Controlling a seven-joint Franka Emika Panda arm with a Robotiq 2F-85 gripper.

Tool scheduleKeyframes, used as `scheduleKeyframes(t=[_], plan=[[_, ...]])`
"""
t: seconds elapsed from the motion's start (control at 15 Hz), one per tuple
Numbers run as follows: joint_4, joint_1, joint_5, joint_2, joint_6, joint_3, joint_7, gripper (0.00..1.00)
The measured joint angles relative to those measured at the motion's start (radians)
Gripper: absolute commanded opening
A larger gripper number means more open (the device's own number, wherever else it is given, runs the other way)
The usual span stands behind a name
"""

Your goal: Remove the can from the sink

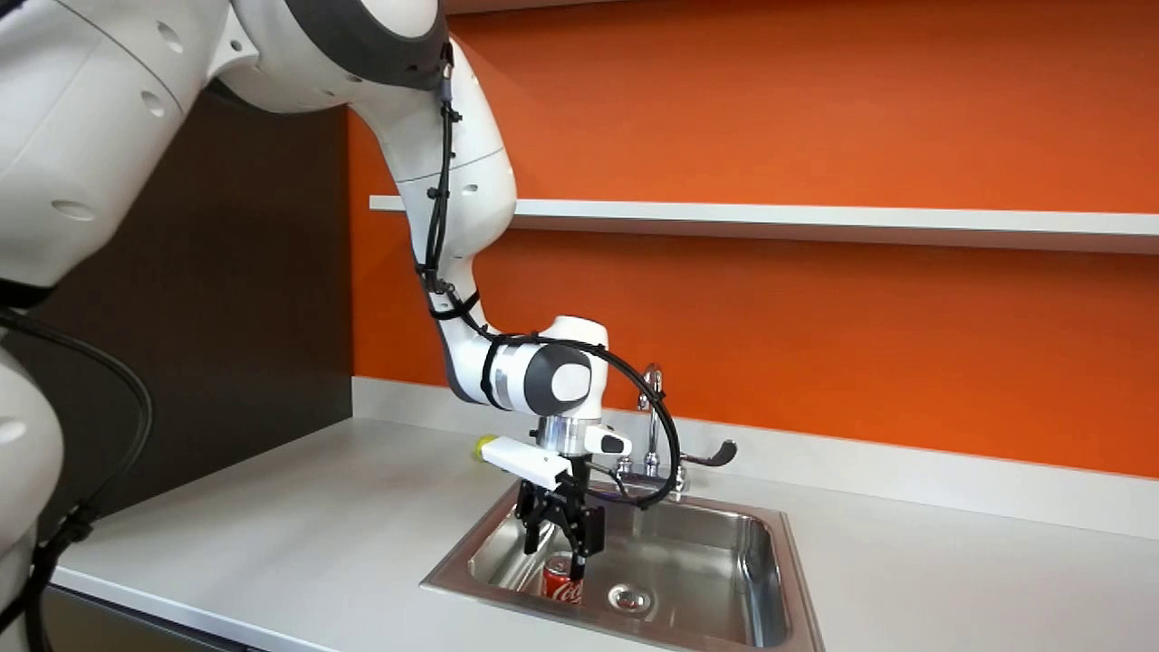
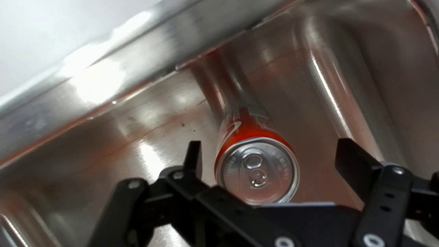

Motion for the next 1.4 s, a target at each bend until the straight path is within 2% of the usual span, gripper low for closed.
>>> scheduleKeyframes(t=[0.6,0.67,0.73,0.8,1.0,1.4], plan=[[0.038,-0.004,0.000,0.048,-0.001,-0.001,0.006,1.00],[0.041,-0.005,0.000,0.051,-0.001,-0.001,0.006,0.75],[0.044,-0.006,0.000,0.055,-0.001,-0.001,0.007,0.72],[0.048,-0.006,0.000,0.058,-0.001,-0.001,0.008,0.65],[0.053,-0.008,0.001,0.062,-0.002,-0.001,0.011,0.40],[0.057,-0.009,0.001,0.064,-0.002,-0.001,0.015,0.38]])
